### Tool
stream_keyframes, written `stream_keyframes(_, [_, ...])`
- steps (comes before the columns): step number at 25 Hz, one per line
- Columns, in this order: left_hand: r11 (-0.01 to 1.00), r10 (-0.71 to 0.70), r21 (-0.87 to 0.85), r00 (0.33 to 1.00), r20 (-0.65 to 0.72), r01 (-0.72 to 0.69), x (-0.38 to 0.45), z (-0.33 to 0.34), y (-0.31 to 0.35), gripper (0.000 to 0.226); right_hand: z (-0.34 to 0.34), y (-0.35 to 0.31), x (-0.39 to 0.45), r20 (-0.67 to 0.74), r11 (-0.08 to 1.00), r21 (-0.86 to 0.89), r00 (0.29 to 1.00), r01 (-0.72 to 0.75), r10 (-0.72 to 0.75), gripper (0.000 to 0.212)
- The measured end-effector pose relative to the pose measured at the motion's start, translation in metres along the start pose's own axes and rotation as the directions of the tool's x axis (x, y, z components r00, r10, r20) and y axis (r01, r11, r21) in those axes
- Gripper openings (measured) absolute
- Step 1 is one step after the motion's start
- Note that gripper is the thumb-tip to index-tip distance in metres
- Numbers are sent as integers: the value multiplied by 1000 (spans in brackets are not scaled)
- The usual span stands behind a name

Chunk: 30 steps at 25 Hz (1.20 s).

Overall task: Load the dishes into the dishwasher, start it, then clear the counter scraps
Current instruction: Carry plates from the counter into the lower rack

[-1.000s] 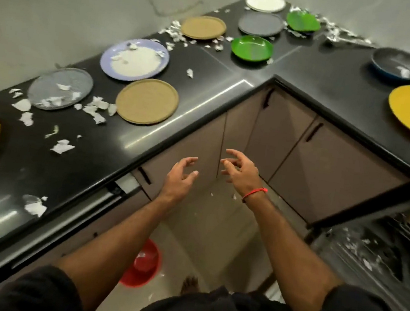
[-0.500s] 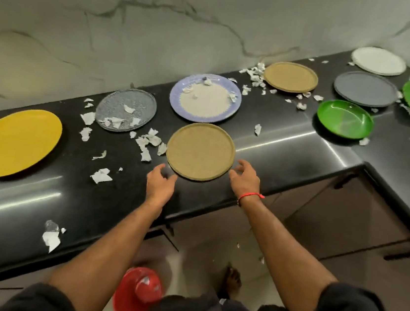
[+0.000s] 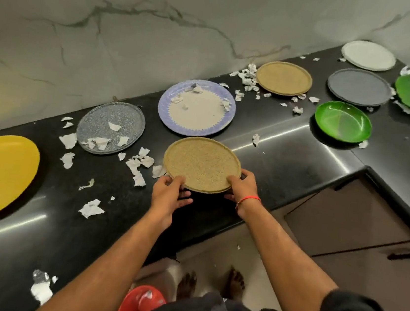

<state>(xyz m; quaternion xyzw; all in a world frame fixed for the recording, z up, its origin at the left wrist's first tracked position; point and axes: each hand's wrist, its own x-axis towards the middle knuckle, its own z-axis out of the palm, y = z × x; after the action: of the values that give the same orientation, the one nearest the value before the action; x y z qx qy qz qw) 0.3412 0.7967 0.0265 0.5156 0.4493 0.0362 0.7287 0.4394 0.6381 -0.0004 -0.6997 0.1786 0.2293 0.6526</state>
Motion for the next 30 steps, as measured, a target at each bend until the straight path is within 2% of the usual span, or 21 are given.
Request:
stream_keyframes(1, [997,25,-68,998,60,-21,-9,6,8,12,-6,3,-6,-25,998,10,998,63,-62,43])
stream_keyframes(3, [989,77,-140,982,171,-53,-26,18,26,14,-25,13,-24,-100,956,-78,952,282,-289,45])
stream_keyframes(4, [991,90,-118,966,244,-62,-33,26,33,14,-38,23,-36,-131,905,-145,899,399,-417,43])
stream_keyframes(6, [998,68,-16,923,379,-67,-48,43,45,8,-65,44,-62,-128,741,-350,755,573,-644,58])
stream_keyframes(7, [996,34,56,898,438,-65,-57,52,47,4,-79,55,-77,-95,649,-474,698,595,-710,64])
stream_keyframes(9, [975,-75,216,822,565,-59,-78,72,42,6,-109,76,-101,-45,492,-643,612,587,-790,60])
stream_keyframes(11, [927,-216,372,732,646,-55,-103,93,26,13,-141,95,-121,-43,447,-691,586,568,-809,52])
stream_keyframes(14, [856,-340,501,595,729,-125,-145,125,-17,14,-185,133,-165,-140,520,-689,612,504,-778,50])
stream_keyframes(17, [784,-351,549,523,777,-289,-195,153,-77,17,-225,183,-218,-309,658,-634,647,405,-697,53])
stream_keyframes(20, [710,-373,557,441,816,-430,-258,171,-147,38,-269,241,-272,-477,758,-582,632,293,-611,54])
stream_keyframes(24, [621,-487,538,258,835,-570,-343,174,-263,74,-329,309,-343,-661,855,-505,584,117,-471,52])
stream_keyframes(26, [571,-574,528,154,804,-629,-377,173,-322,98,-357,340,-369,-694,881,-463,581,94,-426,46])
stream_keyframes(28, [571,-641,542,78,764,-616,-401,177,-372,106,-383,370,-383,-696,903,-417,601,106,-392,46])
stream_keyframes(30, [546,-691,586,75,719,-599,-420,192,-406,97,-410,400,-384,-716,927,-366,613,77,-334,47])
